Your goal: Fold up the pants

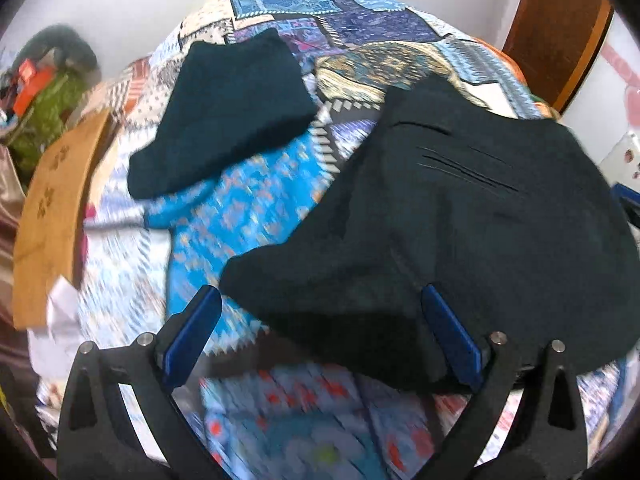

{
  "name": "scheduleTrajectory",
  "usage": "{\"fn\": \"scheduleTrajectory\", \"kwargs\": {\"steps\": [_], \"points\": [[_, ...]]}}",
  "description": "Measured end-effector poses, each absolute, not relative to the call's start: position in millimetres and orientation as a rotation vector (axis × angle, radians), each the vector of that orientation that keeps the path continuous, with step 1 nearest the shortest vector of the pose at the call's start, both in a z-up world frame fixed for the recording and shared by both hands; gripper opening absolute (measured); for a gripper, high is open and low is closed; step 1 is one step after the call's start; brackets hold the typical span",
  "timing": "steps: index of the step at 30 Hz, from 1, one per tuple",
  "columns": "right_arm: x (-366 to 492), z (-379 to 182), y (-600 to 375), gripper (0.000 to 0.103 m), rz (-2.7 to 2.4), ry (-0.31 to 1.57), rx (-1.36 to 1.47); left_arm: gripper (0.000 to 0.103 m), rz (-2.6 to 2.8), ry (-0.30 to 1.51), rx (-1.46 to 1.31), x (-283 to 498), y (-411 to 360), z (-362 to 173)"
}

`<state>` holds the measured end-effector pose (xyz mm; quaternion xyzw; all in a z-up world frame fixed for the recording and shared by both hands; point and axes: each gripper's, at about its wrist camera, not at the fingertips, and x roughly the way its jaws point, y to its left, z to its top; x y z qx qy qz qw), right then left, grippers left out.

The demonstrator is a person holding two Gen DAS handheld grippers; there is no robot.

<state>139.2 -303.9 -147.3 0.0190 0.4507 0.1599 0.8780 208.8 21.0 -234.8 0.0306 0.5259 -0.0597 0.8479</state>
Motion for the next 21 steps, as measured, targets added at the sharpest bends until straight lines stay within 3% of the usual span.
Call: {"fn": "scheduleTrajectory", "kwargs": {"steps": [9, 12, 14, 21], "points": [[110.0, -122.8, -282.6, 0.070, 0.457, 0.858, 0.052, 0.097, -0.151, 0.987, 0.133, 171.0, -4.0, -202.7], [107.6, -136.9, -270.3, 0.051, 0.509, 0.911, 0.061, 0.087, -0.105, 0.970, 0.105, 173.1, 9.3, -195.3], [107.1, -151.6, -262.0, 0.039, 0.526, 0.952, 0.064, 0.086, -0.091, 0.988, 0.103, 174.9, 17.9, -200.5], [112.4, -170.6, -268.7, 0.028, 0.462, 0.976, 0.023, 0.086, -0.110, 1.012, 0.065, 173.1, 42.1, -215.5]]}}
